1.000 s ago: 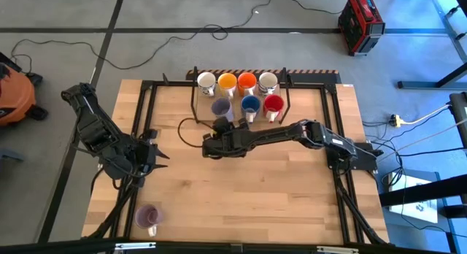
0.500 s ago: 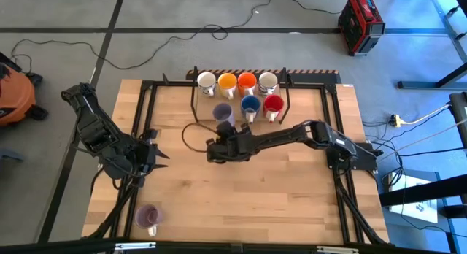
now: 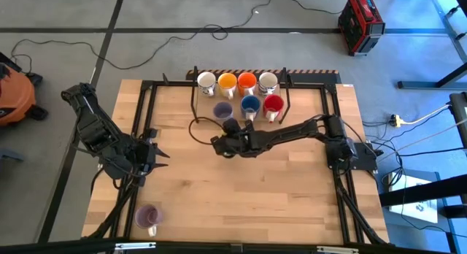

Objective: Place coffee mugs
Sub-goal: Put the light violet mug on the shelf

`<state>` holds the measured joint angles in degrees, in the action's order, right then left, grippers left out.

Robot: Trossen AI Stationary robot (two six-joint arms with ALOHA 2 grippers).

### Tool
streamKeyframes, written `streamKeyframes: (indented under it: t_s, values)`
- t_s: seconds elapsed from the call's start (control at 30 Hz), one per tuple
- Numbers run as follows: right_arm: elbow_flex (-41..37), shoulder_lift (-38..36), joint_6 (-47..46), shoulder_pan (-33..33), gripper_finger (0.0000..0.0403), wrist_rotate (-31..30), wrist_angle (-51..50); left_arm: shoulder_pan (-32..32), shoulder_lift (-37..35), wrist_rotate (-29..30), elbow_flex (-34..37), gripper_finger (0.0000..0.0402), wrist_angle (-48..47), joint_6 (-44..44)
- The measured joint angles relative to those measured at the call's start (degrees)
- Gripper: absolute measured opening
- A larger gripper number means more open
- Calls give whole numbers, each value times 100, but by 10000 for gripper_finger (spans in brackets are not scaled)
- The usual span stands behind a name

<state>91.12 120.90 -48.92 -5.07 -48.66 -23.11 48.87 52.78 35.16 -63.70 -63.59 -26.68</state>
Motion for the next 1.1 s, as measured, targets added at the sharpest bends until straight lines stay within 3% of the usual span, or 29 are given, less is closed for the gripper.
streamKeyframes:
  t_s: [0.87,1.1]
  values:
    - [-89,0,-36,410,27,107,-214,2,-1,24,0,112,28,-22]
    - [-89,2,-95,447,45,67,-273,2,-1,24,0,112,28,-20]
